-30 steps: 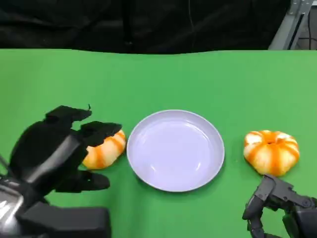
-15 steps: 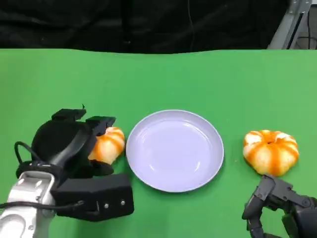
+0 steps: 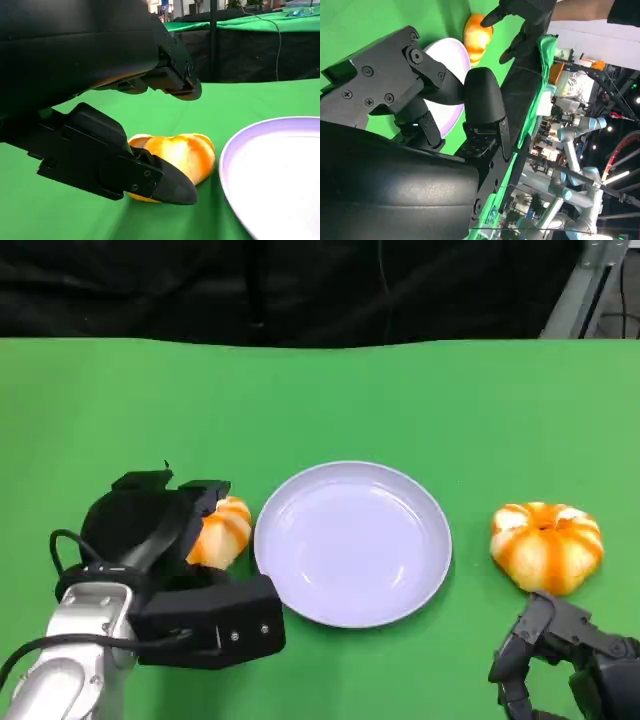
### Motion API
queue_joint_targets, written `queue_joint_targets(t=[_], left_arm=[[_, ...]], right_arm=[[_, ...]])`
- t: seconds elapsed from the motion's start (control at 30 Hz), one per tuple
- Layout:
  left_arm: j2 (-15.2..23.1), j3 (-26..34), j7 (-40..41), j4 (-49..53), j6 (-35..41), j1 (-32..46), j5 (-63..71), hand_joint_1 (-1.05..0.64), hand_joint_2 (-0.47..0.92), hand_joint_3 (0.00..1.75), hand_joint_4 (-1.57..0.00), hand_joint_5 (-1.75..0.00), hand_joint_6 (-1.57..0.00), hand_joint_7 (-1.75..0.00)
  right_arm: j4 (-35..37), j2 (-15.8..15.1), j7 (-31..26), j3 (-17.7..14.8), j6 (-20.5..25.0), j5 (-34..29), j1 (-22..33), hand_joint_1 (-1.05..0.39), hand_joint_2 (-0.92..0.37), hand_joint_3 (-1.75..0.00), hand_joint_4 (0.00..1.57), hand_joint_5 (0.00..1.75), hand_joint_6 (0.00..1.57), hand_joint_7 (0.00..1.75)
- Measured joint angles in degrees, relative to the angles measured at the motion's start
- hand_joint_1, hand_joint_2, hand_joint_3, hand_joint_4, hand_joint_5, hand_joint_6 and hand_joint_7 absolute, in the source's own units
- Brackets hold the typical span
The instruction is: Grasp the bread from the table and place it into the plate.
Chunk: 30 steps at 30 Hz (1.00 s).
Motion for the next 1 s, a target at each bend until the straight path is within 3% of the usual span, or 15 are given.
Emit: queue_joint_targets(t=[0.4,1.0], left_arm=[[-2.0,-2.82,5.27,13.6,3.41,-3.93,-1.01,-0.89,0.92,0.16,-0.22,-0.09,-0.45,0.0],[-4.01,-4.22,13.31,24.86,0.08,-8.14,-8.05,-0.83,0.92,0.08,-0.25,-0.08,-0.48,-0.01]], right_arm=[[-0.33,0.17,-0.06,0.11,0.03,-0.02,0.2,-0.11,-0.53,-1.19,0.82,1.75,0.74,1.56],[-0.51,0.42,-0.1,0.21,0.17,0.19,0.46,-0.11,-0.54,-1.17,0.82,1.75,0.74,1.56]])
